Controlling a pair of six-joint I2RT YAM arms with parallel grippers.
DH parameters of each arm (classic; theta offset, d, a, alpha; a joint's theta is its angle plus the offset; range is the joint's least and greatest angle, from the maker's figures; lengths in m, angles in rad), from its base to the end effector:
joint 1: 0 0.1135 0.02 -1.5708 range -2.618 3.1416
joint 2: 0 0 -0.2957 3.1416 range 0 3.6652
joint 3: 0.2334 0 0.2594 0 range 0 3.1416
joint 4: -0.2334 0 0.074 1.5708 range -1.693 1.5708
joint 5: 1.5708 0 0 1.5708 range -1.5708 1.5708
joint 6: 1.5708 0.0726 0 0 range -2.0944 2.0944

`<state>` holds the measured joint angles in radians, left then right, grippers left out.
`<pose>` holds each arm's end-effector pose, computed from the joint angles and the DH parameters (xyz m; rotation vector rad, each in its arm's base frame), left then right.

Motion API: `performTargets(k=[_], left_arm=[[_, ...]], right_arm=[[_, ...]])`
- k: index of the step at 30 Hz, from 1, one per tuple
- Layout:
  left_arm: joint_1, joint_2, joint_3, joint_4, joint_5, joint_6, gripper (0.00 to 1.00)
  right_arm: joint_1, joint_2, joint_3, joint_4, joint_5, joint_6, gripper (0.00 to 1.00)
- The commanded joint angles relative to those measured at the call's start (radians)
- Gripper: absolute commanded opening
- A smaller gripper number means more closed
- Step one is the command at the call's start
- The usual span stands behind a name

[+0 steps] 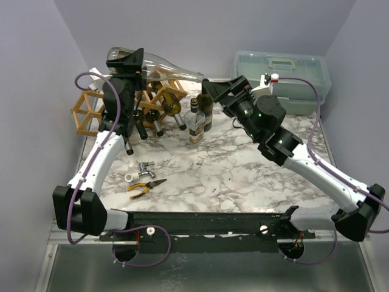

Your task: Put the wine bottle on the wine rack

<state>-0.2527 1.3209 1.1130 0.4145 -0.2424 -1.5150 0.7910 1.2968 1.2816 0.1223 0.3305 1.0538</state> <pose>0.3409 -0.0700 0.4363 -1.0545 1.0659 -1.2971 0.2524 0.2217 0.4696 0.4956 1.5212 1.2374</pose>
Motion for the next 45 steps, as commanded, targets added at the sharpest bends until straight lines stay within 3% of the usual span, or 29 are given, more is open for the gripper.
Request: performTargets(k=[1, 4, 7, 12, 20, 25, 33, 39, 45], left_arm=[[0.173, -0.016, 0.237, -0.149, 0.234, 0.097, 0.0], [0.242, 0.047, 0.472, -0.495, 0.38, 0.286, 0.0], [0.244, 0.133, 0.613, -0.655, 0.46, 0.505, 0.0], [0.244, 0.248, 0.792, -0.924, 0.454, 0.792, 0.0], [0.229, 0.462, 1.093, -1.25, 0.361, 1.049, 0.0], [0.172, 0.574, 1.181, -1.313, 0.263, 1.143, 0.0], [0.112, 0.74, 1.302, -1.343, 0.106, 1.173, 0.0], [0.092, 0.804, 1.322, -1.349, -0.037, 1.182, 0.0], [0.089, 0.825, 1.315, -1.342, -0.066, 1.171, 0.0]], right_arm=[[0.005, -0.111, -0.084, -0.119, 0.015, -0.257, 1.0], [0.005, -0.175, -0.131, -0.156, 0.034, -0.362, 1.0], [0.005, -0.215, -0.125, -0.195, 0.008, -0.457, 1.0], [0.005, -0.249, -0.12, -0.247, 0.023, -0.55, 1.0], [0.005, -0.236, -0.156, -0.251, 0.056, -0.597, 1.0], [0.005, -0.204, -0.175, -0.247, 0.032, -0.581, 1.0], [0.005, -0.17, -0.194, -0.251, 0.009, -0.558, 1.0], [0.005, -0.159, -0.21, -0.267, 0.003, -0.545, 1.0], [0.005, -0.154, -0.227, -0.259, 0.003, -0.539, 1.0]])
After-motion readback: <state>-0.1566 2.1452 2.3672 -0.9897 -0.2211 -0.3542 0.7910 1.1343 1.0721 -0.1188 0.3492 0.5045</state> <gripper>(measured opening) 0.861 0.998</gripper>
